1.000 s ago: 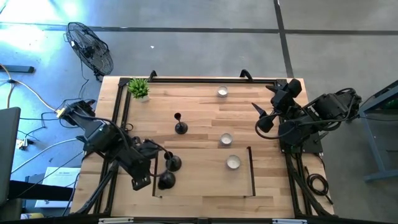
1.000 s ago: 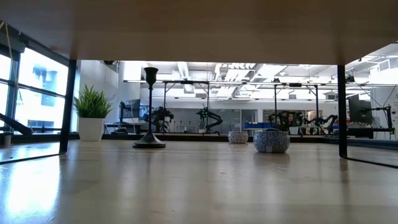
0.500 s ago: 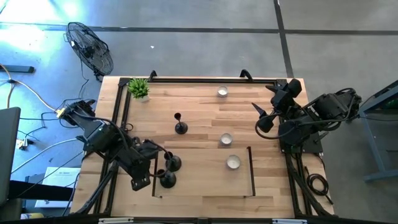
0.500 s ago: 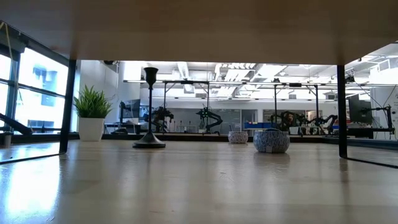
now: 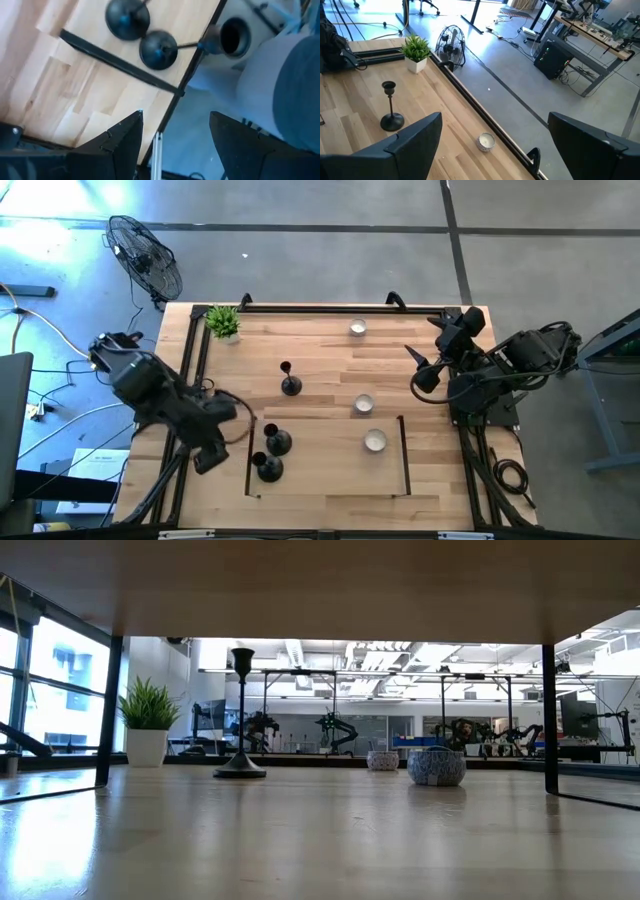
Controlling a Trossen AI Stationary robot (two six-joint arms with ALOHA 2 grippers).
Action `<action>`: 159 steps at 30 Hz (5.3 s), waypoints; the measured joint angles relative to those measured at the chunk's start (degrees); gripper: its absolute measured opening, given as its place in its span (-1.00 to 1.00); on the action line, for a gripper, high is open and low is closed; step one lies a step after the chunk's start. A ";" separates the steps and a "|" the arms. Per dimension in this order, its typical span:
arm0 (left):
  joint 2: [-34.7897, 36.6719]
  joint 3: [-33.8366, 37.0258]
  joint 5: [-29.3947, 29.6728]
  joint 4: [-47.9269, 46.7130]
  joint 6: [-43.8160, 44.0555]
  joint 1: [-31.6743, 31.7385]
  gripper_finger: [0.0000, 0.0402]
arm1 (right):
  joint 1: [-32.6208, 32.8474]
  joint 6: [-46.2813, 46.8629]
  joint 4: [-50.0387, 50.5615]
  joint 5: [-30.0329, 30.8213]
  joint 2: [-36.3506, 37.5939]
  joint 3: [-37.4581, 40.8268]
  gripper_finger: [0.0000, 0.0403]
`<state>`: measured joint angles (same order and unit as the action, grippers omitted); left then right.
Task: Pick & Place candle stick holders
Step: Put the red scented candle on the shelf
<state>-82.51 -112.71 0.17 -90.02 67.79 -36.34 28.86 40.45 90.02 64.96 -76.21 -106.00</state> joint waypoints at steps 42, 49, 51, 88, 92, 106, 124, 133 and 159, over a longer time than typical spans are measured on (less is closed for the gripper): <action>14.04 0.00 71.69 0.00 -36.83 0.02 0.13 | -5.77 -0.59 -8.43 -4.06 -0.02 0.00 0.78; 14.02 0.00 73.74 0.00 -39.06 0.01 0.13 | -8.39 -2.62 -11.82 -4.82 -0.02 0.00 0.78; 14.02 0.00 73.27 0.00 -39.04 0.00 0.13 | -8.76 -4.35 -12.97 -5.22 -0.02 0.00 0.78; 14.00 0.00 74.82 0.20 -41.31 0.02 0.13 | -11.24 -24.62 -25.70 -27.69 -0.04 0.00 0.78; 14.00 0.00 74.29 0.17 -40.55 0.02 0.13 | -11.23 -25.46 -27.86 -28.81 -0.11 0.00 0.78; 14.00 0.00 70.77 0.13 -40.37 0.00 0.13 | -11.61 -36.47 -28.39 -40.70 -3.70 0.00 0.78; 14.02 0.00 67.42 0.09 -39.04 0.00 0.13 | -12.94 -12.70 -32.81 -38.14 -5.57 0.00 0.78; 14.00 0.00 67.84 0.11 -39.01 0.00 0.13 | -14.60 -9.94 -20.47 -12.66 -5.54 0.00 0.78; 14.00 0.00 68.91 0.52 -37.44 0.00 0.13 | -61.32 -22.43 -21.35 -56.45 -26.66 -1.86 0.78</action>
<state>-68.51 -112.71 69.08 -89.49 30.35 -36.34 -32.46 18.02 68.67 8.51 -102.87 -107.85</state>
